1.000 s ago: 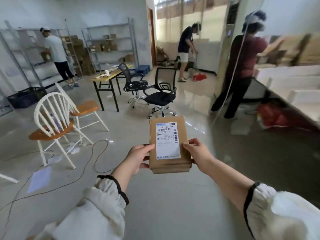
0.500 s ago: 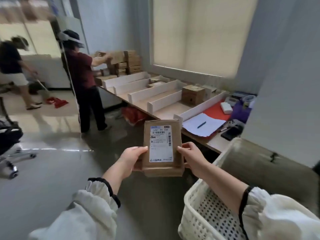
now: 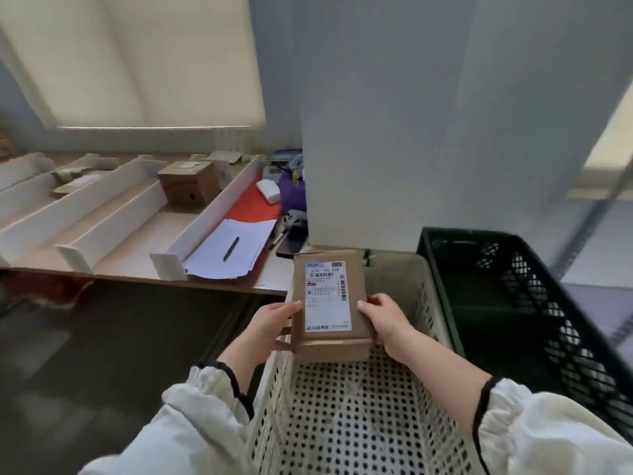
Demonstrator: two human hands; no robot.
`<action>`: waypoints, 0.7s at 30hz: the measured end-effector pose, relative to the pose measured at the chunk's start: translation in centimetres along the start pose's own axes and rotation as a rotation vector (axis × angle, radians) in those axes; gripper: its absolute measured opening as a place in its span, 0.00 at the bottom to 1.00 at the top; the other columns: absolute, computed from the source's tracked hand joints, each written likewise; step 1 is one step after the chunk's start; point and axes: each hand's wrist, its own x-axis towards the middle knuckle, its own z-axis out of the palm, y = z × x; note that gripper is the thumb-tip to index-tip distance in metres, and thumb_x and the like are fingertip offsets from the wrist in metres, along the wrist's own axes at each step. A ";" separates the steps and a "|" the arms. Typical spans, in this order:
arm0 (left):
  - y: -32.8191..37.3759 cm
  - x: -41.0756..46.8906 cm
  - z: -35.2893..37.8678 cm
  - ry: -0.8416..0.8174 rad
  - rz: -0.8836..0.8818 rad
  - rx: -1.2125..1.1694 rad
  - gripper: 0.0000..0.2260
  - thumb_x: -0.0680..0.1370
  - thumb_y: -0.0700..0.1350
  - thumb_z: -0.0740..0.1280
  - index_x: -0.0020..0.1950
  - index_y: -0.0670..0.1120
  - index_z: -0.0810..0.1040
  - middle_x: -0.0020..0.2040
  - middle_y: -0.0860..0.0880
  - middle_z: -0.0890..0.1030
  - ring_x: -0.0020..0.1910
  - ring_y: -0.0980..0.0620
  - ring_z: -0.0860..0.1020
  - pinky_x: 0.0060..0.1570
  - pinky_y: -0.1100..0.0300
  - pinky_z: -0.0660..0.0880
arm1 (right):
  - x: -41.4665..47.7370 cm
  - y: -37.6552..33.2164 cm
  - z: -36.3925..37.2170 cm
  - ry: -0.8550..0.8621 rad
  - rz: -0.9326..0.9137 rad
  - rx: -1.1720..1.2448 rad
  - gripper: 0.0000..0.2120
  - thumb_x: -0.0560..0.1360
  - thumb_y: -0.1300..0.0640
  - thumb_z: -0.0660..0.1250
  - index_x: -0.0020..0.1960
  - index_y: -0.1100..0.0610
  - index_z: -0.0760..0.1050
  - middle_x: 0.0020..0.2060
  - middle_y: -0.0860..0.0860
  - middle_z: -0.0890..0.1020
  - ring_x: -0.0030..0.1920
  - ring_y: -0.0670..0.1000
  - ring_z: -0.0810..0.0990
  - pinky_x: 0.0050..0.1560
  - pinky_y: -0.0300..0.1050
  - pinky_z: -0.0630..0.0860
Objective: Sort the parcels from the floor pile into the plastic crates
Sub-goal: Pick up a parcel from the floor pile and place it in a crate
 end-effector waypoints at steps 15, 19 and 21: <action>-4.8 19.3 6.8 -0.205 -0.305 -0.077 0.29 0.77 0.46 0.67 0.73 0.61 0.59 0.59 0.51 0.73 0.57 0.44 0.72 0.62 0.31 0.65 | 18.2 7.1 -2.1 0.035 0.339 -0.004 0.17 0.80 0.56 0.60 0.67 0.58 0.66 0.51 0.54 0.79 0.44 0.52 0.79 0.43 0.50 0.76; -7.5 24.3 7.2 -0.149 -0.321 -0.127 0.26 0.77 0.45 0.67 0.72 0.60 0.62 0.55 0.54 0.76 0.53 0.47 0.75 0.60 0.36 0.69 | 23.4 9.4 -1.4 -0.008 0.380 -0.063 0.20 0.80 0.55 0.61 0.71 0.56 0.64 0.56 0.54 0.78 0.46 0.53 0.79 0.42 0.48 0.76; -9.0 26.6 7.4 -0.119 -0.302 -0.151 0.23 0.77 0.44 0.66 0.70 0.57 0.66 0.55 0.52 0.78 0.54 0.46 0.77 0.60 0.39 0.72 | 25.6 10.7 -1.1 -0.025 0.380 -0.096 0.22 0.79 0.53 0.62 0.72 0.55 0.63 0.59 0.54 0.77 0.52 0.55 0.78 0.46 0.50 0.76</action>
